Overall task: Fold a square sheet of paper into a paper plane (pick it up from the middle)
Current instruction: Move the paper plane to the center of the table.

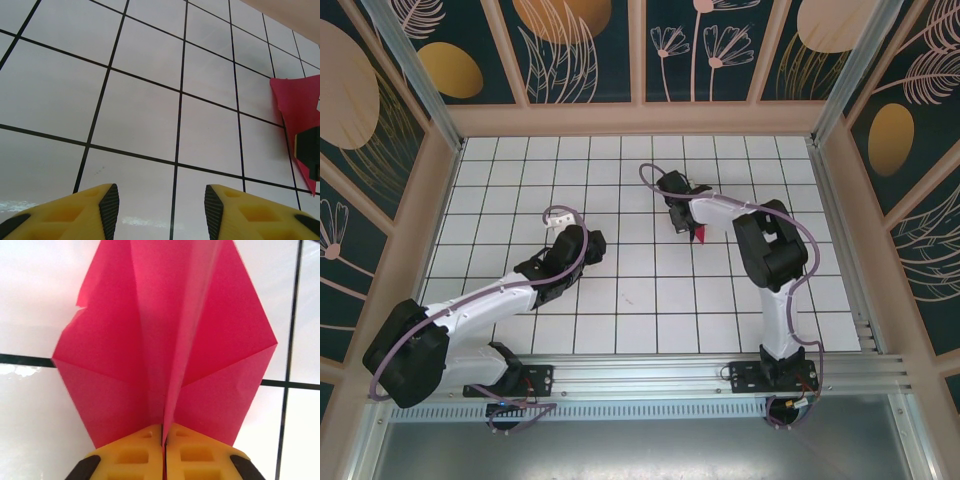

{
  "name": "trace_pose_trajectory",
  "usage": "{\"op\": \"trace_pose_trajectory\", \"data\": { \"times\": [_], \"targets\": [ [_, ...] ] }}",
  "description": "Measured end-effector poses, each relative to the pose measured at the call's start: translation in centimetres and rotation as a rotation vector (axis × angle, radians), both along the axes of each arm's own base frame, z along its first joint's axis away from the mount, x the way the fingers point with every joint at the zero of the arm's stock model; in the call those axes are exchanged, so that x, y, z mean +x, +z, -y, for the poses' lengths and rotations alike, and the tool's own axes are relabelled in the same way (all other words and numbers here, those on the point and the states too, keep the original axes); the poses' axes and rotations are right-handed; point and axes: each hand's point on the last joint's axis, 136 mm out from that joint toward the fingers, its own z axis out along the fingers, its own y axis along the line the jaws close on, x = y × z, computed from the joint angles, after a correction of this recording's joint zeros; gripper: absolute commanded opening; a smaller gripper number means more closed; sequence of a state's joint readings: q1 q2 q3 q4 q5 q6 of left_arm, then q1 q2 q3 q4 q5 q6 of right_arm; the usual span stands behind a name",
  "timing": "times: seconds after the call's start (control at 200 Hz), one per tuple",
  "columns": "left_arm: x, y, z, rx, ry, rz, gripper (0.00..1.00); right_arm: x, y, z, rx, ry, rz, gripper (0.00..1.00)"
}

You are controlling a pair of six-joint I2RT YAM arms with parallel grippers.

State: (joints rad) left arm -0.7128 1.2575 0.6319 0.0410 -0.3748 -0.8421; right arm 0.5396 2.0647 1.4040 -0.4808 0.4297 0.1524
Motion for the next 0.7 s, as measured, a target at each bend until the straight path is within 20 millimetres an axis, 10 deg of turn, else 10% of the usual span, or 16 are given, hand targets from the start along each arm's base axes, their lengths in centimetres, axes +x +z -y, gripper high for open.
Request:
{"op": "trace_pose_trajectory", "data": {
  "times": [0.701],
  "targets": [
    [-0.2, -0.7, 0.3, 0.0, -0.017, -0.022, 0.54, -0.7, 1.4, -0.8, 0.197, -0.035, -0.056, 0.48]
  ]
}}
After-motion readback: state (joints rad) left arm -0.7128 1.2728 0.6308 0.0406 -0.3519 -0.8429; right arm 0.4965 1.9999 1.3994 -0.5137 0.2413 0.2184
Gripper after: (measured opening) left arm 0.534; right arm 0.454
